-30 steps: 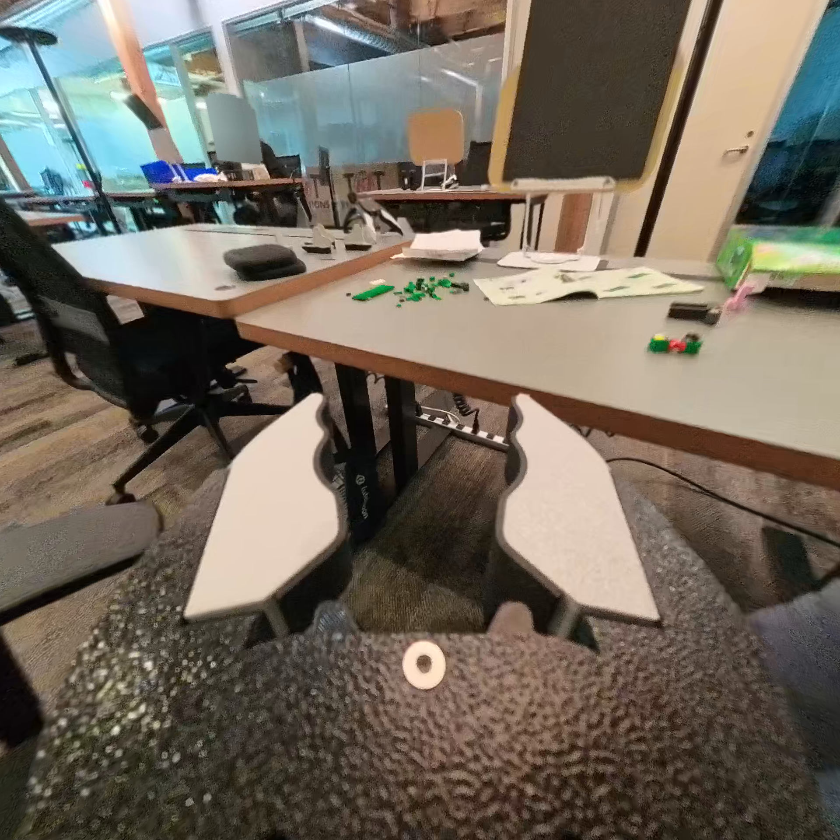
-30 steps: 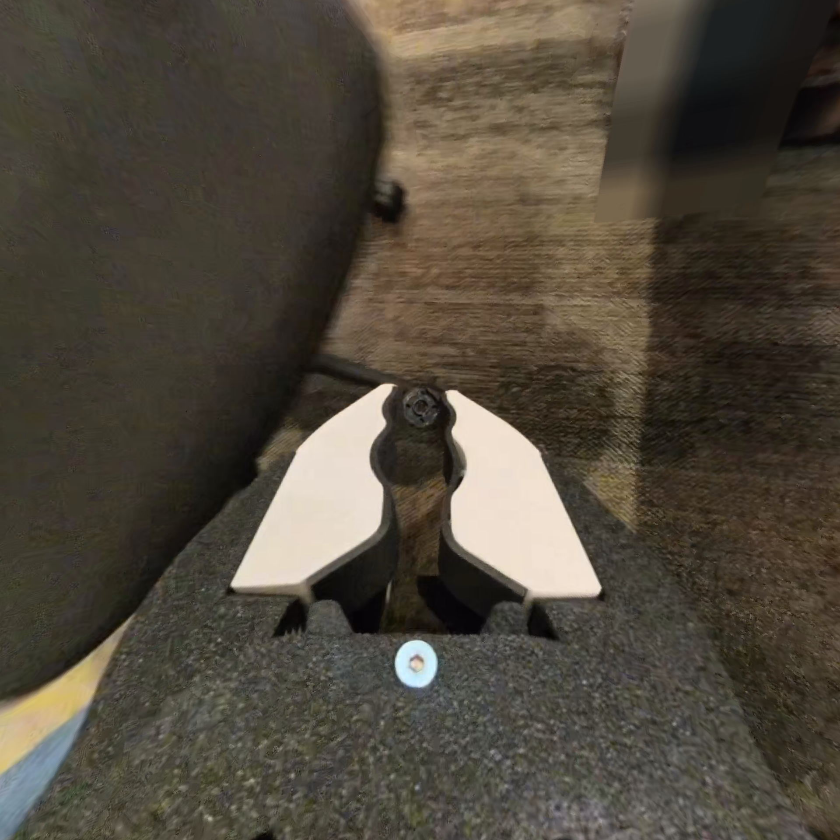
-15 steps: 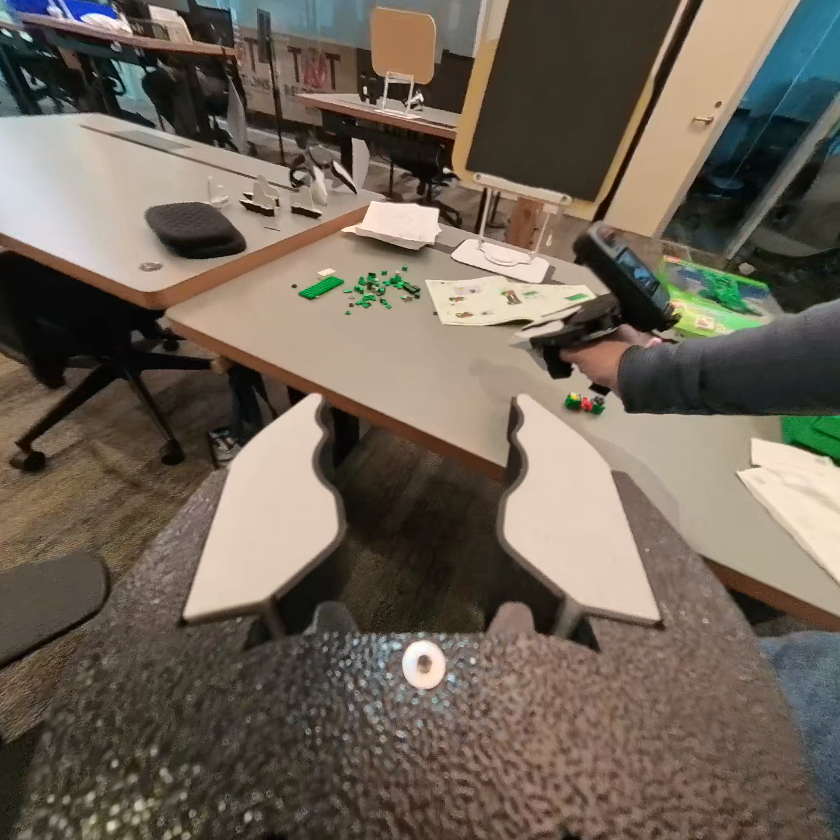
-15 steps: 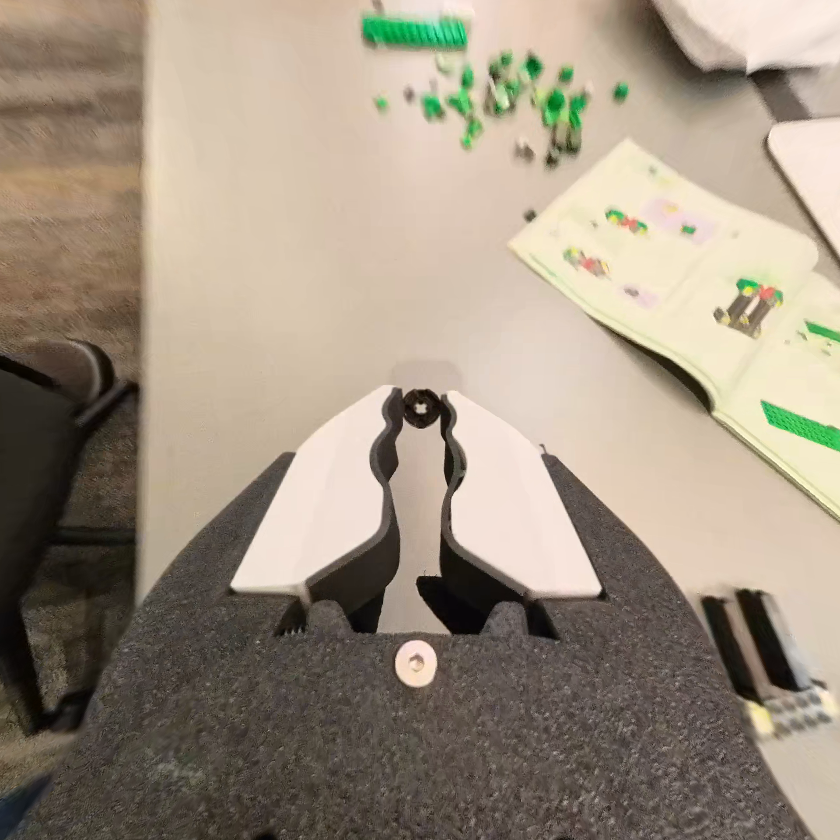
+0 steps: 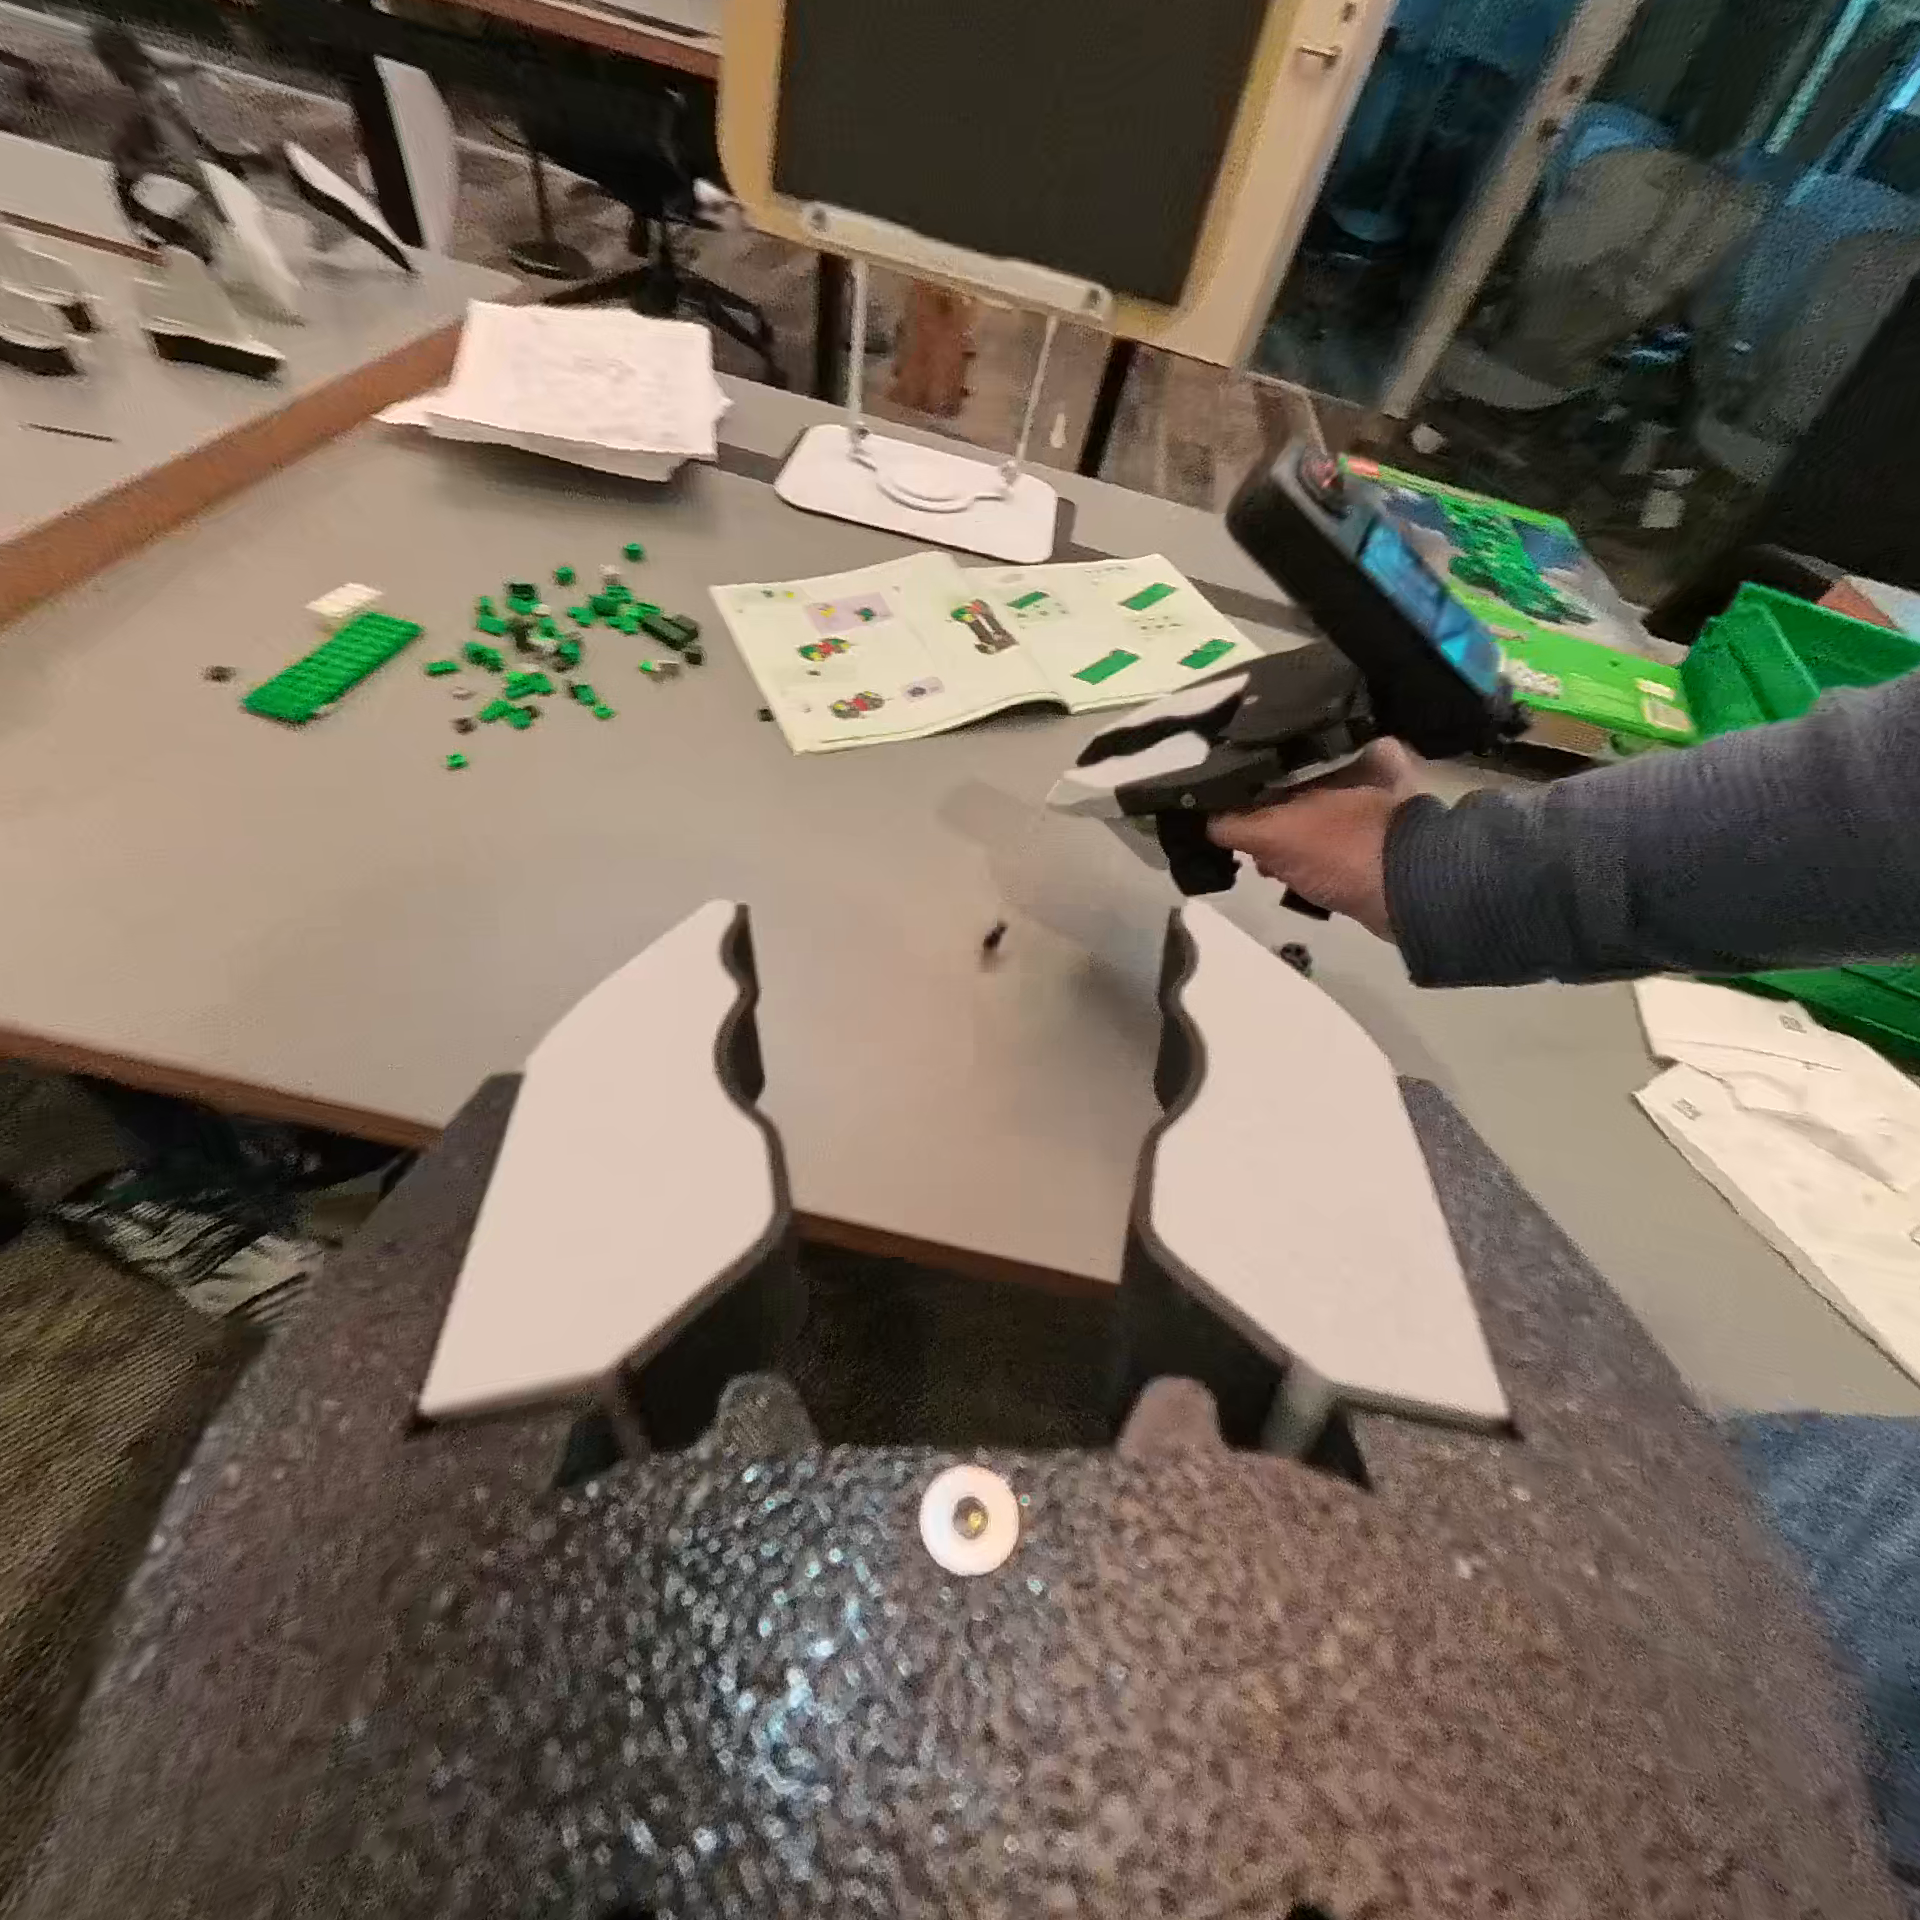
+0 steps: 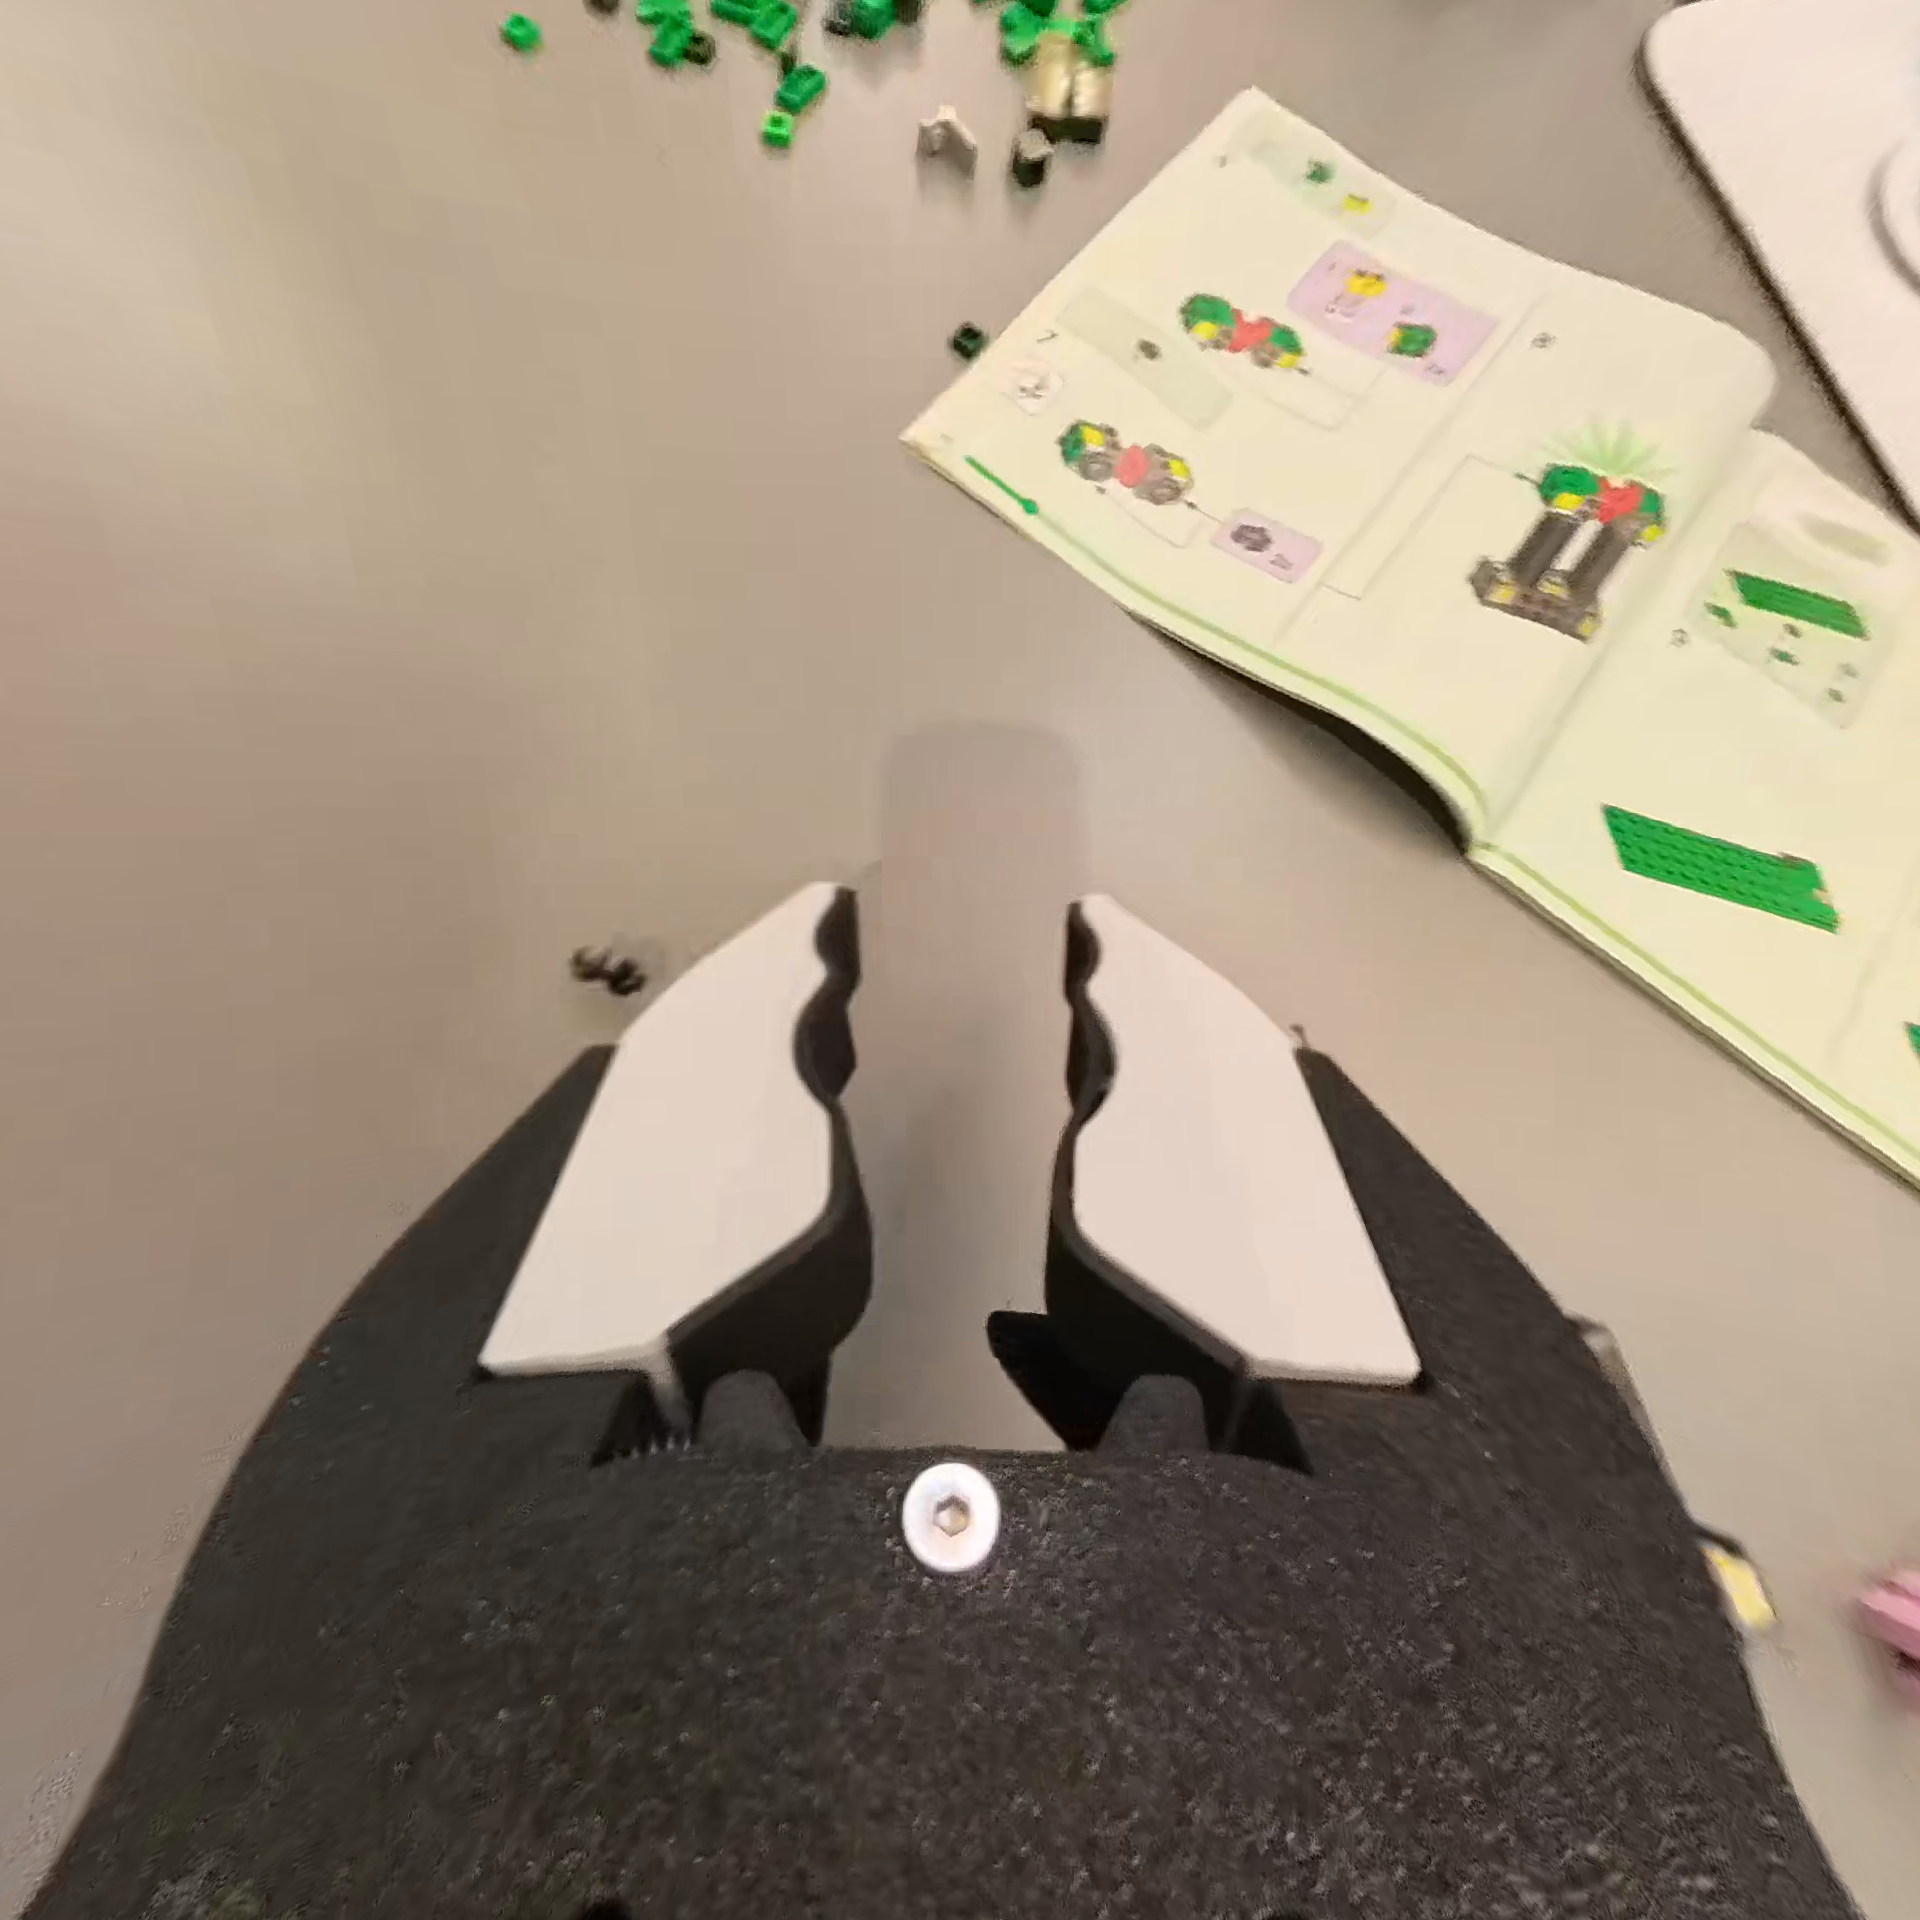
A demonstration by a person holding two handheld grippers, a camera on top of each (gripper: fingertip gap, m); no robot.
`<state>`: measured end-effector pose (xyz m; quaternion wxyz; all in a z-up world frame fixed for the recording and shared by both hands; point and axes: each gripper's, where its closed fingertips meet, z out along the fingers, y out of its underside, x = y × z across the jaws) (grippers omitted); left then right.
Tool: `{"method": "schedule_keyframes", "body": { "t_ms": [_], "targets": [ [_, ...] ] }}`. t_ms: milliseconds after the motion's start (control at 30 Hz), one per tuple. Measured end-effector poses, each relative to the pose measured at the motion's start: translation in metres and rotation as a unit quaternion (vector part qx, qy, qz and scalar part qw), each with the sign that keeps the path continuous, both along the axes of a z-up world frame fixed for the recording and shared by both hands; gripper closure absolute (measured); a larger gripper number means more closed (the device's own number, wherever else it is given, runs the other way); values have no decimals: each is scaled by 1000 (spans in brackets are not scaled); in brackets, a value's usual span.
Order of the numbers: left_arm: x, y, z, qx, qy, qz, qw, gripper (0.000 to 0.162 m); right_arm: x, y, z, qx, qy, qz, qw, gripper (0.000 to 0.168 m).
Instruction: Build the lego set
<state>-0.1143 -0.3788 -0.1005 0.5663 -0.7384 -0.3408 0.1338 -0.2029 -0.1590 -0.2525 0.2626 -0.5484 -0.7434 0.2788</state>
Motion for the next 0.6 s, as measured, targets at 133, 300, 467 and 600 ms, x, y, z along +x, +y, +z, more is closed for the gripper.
{"method": "schedule_keyframes", "body": {
  "t_ms": [133, 300, 467, 600],
  "targets": [
    [-26, 36, -22, -21, 3, -37, 999, 115, 10, 21, 8, 1, 2, -34, 999, 168],
    [-78, 70, -41, -79, 65, -66, 993, 155, 28, 50, 12, -42, 5, -121, 992, 168],
    [-121, 114, -66, -98, 76, -170, 978, 162, 65, 83, 23, -57, 30, -236, 970, 168],
    [-161, 155, -77, -80, 100, -240, 962, 162, 99, 119, 36, -11, 73, -341, 937, 168]
  ]
}}
